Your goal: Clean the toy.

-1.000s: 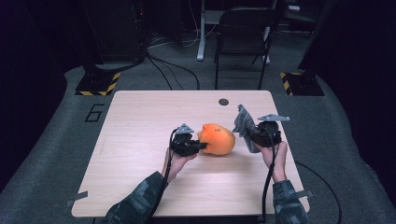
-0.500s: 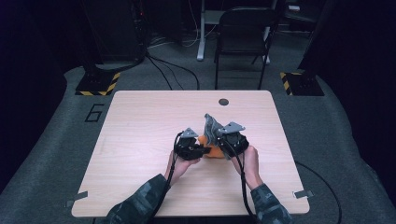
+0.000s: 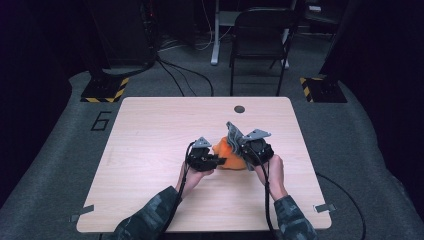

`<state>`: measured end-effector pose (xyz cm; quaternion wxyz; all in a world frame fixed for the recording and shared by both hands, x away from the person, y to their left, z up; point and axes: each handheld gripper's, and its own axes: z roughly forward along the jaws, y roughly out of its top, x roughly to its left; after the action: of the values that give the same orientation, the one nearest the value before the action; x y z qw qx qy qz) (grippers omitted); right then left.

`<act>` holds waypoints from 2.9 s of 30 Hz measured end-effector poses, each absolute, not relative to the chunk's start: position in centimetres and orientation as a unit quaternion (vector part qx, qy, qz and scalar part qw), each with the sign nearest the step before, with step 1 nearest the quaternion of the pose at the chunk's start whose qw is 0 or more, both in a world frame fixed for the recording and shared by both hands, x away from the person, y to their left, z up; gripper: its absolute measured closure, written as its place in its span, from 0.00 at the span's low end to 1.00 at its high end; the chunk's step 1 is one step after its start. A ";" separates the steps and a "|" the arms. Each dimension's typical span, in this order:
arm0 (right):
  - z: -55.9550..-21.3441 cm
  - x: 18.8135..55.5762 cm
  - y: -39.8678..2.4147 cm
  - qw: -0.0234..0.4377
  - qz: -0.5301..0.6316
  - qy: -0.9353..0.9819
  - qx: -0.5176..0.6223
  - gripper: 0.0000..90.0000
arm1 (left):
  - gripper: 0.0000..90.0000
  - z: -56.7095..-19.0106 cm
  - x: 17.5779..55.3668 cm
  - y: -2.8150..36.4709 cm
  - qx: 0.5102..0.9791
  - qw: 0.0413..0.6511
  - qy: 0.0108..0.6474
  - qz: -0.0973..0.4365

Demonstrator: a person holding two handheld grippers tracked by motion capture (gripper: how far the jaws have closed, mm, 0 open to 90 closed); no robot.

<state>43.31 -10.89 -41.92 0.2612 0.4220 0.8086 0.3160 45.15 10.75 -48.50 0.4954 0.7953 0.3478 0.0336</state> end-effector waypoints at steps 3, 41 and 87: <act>-42.3 43.7 -11.8 0.257 0.308 0.805 0.437 0.80 | 0.83 -48.5 45.2 10.8 0.796 0.496 0.346 0.032; -38.7 42.2 -11.0 0.191 0.390 0.800 0.414 0.81 | 0.82 -48.4 45.1 10.8 0.799 0.501 0.330 0.038; -45.0 45.9 -15.2 0.198 0.278 0.797 0.498 0.80 | 0.82 -48.8 45.3 10.7 0.802 0.499 0.327 0.033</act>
<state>45.91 -15.25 -44.96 0.1977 0.4984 0.7972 0.2775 45.27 10.71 -48.83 0.4991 0.8018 0.3270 0.0327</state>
